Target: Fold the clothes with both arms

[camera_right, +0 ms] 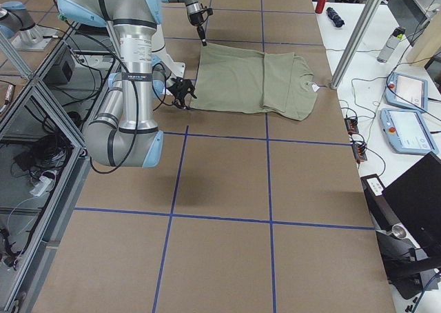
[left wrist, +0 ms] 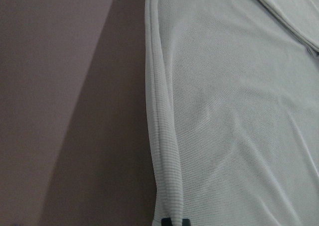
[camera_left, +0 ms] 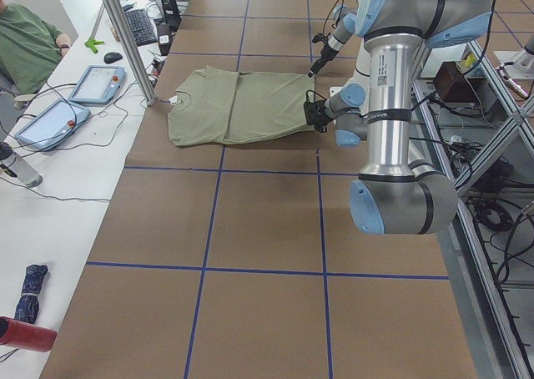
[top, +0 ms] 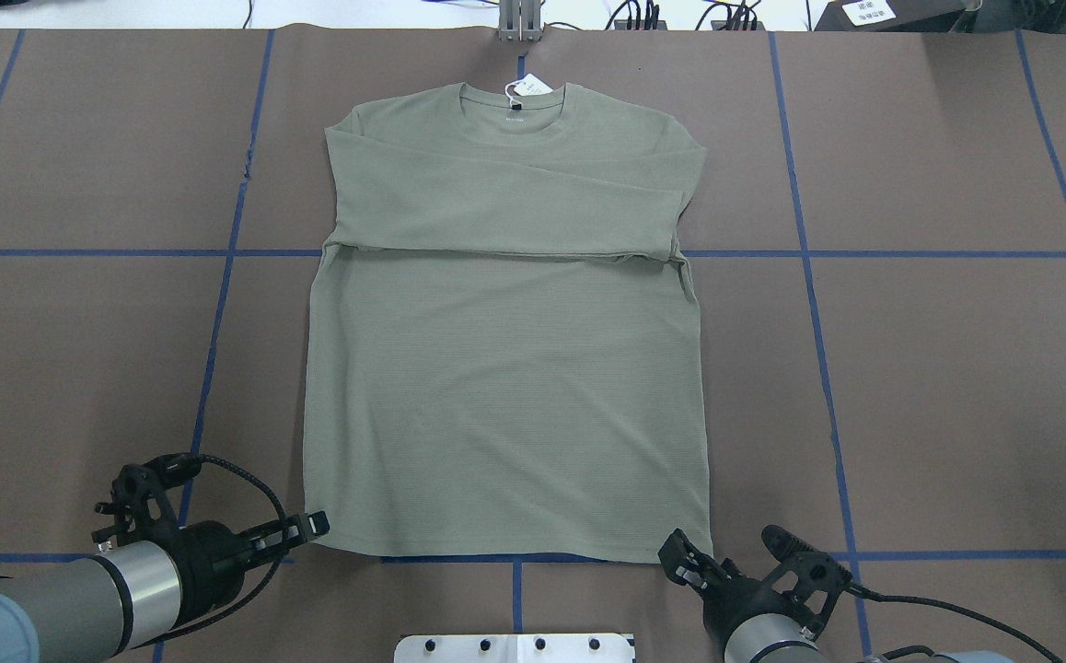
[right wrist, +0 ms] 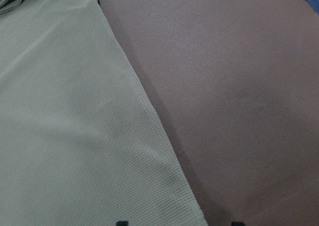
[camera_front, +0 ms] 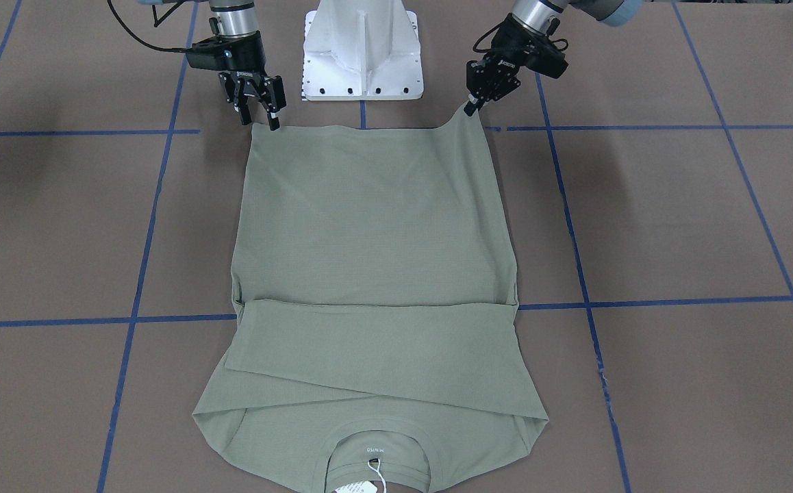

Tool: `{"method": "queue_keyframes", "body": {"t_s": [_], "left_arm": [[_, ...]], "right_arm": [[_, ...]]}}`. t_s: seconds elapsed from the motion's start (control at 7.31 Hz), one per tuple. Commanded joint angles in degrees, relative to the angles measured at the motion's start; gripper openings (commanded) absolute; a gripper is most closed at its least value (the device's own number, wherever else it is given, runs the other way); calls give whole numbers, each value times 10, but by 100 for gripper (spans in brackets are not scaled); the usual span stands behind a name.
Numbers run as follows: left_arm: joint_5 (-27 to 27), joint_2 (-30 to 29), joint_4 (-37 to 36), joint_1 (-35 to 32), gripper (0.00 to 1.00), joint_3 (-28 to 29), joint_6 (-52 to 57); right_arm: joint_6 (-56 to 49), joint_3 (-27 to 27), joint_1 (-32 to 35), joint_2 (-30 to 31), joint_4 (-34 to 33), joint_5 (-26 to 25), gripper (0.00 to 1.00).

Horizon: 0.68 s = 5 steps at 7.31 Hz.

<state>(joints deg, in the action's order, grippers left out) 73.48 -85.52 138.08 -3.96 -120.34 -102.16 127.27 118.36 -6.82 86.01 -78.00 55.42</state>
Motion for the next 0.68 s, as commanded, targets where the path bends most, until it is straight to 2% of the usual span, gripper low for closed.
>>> {"method": "queue_keyframes", "body": {"t_s": [0.0,0.27,0.41,0.55], "left_arm": [[0,0,0,0,0,-1,-1],[0,0,0,0,0,-2,0],[0,0,0,0,0,-2,-1],[0,0,0,0,0,-2,-1]], "right_arm": [[0,-3,-1,-1,-3,-4,65],[0,-4,-4,-1,-4,-4,63],[0,-3,-4,-1,-4,-4,41],[-1,-3,-4,-1,-4,-3,0]]}}
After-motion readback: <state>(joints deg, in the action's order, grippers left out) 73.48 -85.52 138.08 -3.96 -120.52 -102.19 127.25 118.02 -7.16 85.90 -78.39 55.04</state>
